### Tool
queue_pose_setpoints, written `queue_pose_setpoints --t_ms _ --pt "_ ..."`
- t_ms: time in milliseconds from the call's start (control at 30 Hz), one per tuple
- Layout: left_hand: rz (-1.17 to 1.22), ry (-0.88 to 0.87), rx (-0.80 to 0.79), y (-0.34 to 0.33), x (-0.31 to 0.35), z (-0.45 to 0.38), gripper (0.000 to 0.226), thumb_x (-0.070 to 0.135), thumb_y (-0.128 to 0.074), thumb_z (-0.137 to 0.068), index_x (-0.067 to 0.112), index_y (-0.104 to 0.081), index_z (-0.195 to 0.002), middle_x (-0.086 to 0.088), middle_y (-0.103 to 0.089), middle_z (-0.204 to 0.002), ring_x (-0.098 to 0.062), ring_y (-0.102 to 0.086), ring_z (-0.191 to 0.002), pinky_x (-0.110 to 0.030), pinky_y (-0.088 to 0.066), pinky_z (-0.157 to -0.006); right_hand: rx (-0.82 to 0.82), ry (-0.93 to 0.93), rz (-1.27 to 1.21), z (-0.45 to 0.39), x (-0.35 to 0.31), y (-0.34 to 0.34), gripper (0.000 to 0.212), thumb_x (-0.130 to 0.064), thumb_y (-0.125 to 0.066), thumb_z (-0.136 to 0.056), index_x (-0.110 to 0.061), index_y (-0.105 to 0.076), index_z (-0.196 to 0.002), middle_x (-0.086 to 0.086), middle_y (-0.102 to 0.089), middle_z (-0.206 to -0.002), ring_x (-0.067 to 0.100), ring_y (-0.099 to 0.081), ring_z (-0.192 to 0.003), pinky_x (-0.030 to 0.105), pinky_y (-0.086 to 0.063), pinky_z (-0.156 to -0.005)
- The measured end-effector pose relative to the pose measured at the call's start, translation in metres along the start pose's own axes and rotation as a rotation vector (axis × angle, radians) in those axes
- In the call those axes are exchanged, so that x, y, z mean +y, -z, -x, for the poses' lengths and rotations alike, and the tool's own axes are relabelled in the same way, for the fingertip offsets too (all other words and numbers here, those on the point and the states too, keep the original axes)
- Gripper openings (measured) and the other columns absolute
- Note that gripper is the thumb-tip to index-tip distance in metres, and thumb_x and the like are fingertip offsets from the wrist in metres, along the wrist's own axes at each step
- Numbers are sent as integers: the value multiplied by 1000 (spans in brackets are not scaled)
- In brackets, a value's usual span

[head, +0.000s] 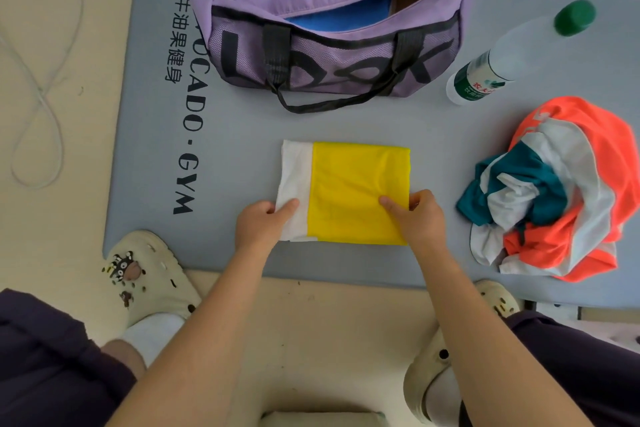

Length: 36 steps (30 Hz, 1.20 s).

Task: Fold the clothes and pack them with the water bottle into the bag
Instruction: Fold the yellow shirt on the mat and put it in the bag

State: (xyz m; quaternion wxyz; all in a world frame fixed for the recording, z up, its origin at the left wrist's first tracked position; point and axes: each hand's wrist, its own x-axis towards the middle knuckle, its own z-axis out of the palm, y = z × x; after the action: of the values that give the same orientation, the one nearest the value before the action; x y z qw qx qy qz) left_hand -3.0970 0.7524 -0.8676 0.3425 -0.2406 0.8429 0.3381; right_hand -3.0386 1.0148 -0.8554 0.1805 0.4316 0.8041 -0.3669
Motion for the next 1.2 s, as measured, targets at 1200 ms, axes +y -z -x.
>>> queue_pose_setpoints --t_ms 1200 --pt "493 367 18 -38 -6 49 32 19 -82 -76 5 -64 -98 -11 -67 -80 -21 -62 -57 -33 -58 -57 8 -548 -773 64 20 -32 40 -40 -72 -86 -5 -54 -95 11 -66 -76 15 -63 -48 26 -52 -46"
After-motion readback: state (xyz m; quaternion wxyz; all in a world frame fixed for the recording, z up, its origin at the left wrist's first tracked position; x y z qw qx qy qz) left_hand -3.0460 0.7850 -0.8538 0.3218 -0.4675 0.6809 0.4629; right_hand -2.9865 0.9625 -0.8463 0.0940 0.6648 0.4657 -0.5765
